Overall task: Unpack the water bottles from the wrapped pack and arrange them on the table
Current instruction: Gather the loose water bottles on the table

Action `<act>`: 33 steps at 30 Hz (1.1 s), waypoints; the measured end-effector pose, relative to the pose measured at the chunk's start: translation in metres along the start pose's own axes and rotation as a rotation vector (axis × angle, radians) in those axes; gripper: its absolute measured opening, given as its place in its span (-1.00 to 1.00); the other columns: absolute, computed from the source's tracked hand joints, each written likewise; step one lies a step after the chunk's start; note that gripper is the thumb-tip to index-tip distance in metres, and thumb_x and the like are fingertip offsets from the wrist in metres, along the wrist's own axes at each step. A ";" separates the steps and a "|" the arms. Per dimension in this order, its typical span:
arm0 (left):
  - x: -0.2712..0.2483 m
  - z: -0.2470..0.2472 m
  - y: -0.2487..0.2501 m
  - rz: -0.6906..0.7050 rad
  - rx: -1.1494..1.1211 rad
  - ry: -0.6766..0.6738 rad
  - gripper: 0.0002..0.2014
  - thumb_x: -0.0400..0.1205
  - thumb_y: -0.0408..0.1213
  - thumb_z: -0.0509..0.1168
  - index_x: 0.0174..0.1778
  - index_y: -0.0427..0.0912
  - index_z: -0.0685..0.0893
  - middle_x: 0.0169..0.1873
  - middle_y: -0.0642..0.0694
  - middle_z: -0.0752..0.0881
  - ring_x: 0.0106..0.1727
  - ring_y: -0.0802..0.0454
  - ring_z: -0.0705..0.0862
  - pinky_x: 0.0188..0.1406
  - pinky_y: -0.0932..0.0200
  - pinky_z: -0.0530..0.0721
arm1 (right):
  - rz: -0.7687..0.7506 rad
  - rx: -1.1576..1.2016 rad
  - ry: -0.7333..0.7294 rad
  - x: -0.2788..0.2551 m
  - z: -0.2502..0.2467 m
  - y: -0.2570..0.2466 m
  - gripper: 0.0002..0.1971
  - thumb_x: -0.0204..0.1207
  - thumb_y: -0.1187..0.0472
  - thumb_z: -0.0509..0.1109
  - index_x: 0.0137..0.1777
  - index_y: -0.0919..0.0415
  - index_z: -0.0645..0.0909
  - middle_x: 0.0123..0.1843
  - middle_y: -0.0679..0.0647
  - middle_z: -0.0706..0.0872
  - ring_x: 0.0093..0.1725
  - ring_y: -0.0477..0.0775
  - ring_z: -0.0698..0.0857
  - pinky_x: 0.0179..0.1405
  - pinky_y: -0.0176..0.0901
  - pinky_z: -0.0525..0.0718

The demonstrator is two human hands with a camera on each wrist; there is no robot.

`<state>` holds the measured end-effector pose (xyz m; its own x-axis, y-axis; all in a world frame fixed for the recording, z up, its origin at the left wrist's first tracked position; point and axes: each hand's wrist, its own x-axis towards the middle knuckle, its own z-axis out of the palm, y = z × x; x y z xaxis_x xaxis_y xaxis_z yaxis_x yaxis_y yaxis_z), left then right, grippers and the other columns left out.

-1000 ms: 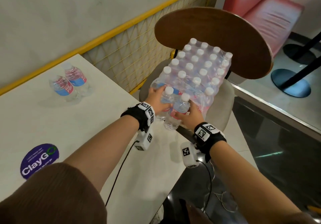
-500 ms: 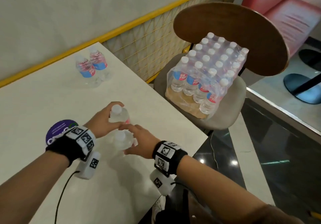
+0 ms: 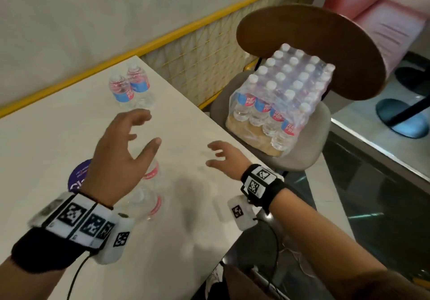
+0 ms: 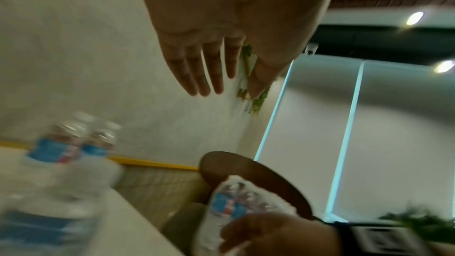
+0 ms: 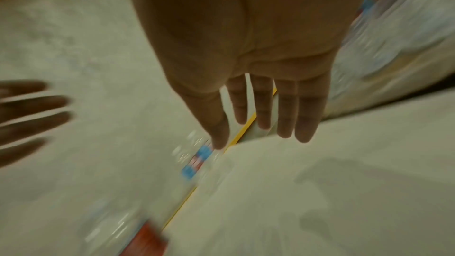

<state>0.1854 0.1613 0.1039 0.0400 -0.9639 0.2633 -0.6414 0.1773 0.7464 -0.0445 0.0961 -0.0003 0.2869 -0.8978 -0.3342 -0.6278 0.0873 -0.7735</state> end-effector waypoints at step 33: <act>0.135 0.318 0.085 -0.068 0.071 -0.871 -0.47 0.61 -0.34 0.28 0.51 -0.21 0.33 0.44 -0.17 0.51 0.42 -0.17 0.53 0.34 0.05 0.50 | 0.344 0.480 0.779 0.023 -0.104 0.122 -0.49 0.47 0.36 0.44 0.40 0.33 0.39 0.20 0.02 0.61 0.20 0.03 0.63 0.25 -0.12 0.60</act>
<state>-0.1071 -0.0173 0.0089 -0.5008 -0.7860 -0.3624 -0.7061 0.1289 0.6962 -0.1899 0.0413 -0.0461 -0.5236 -0.8090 -0.2670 -0.1768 0.4097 -0.8949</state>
